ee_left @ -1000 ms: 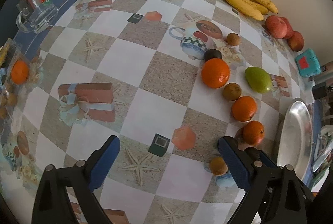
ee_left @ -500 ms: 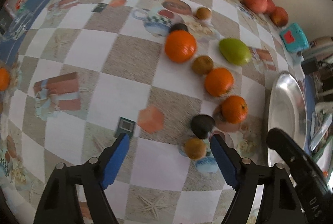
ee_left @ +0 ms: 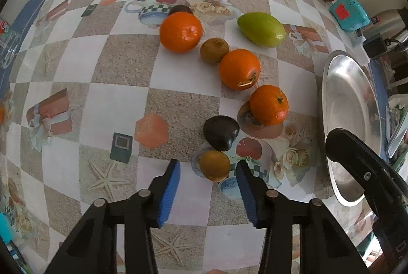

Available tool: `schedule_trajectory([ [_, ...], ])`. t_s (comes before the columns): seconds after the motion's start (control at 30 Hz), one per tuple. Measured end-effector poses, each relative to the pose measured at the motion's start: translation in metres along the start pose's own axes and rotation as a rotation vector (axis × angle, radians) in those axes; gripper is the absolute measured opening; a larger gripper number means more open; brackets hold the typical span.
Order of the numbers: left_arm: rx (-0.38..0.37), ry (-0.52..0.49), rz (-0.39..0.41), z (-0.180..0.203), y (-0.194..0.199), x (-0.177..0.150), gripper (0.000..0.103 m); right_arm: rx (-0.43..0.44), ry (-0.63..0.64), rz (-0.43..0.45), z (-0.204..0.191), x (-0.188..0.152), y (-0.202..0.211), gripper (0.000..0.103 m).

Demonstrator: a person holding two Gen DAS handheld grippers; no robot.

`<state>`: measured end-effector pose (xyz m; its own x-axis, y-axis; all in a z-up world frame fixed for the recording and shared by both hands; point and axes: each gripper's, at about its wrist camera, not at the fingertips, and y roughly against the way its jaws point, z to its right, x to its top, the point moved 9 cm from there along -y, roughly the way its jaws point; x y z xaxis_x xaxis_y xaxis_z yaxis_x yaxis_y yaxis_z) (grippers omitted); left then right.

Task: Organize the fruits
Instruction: 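Grasp the brown kiwi with the left tool while the right tool lifts the plum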

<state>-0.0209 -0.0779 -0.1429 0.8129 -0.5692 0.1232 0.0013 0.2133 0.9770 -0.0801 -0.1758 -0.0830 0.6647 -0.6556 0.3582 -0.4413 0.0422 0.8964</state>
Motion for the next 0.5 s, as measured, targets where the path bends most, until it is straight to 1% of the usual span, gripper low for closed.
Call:
schedule_trajectory([
  [0.07, 0.003, -0.003, 0.001, 0.004, -0.002, 0.001, 0.038, 0.0, 0.0, 0.001, 0.0, 0.0, 0.0, 0.025],
  [0.17, 0.004, -0.004, 0.002, 0.007, 0.0, 0.0, 0.032, 0.001, -0.003, 0.001, 0.002, 0.0, 0.001, 0.025],
  [0.37, 0.01, -0.012, 0.029, 0.013, 0.016, -0.002, 0.028, 0.005, -0.021, -0.001, 0.009, -0.002, 0.003, 0.025],
  [0.47, 0.034, -0.019, 0.038, 0.012, 0.017, -0.003, 0.028, 0.007, -0.034, -0.004, 0.014, -0.003, 0.003, 0.025],
  [0.5, 0.032, -0.016, 0.035, 0.013, 0.016, -0.002, 0.028, 0.007, -0.04, -0.005, 0.016, -0.004, 0.003, 0.025],
])
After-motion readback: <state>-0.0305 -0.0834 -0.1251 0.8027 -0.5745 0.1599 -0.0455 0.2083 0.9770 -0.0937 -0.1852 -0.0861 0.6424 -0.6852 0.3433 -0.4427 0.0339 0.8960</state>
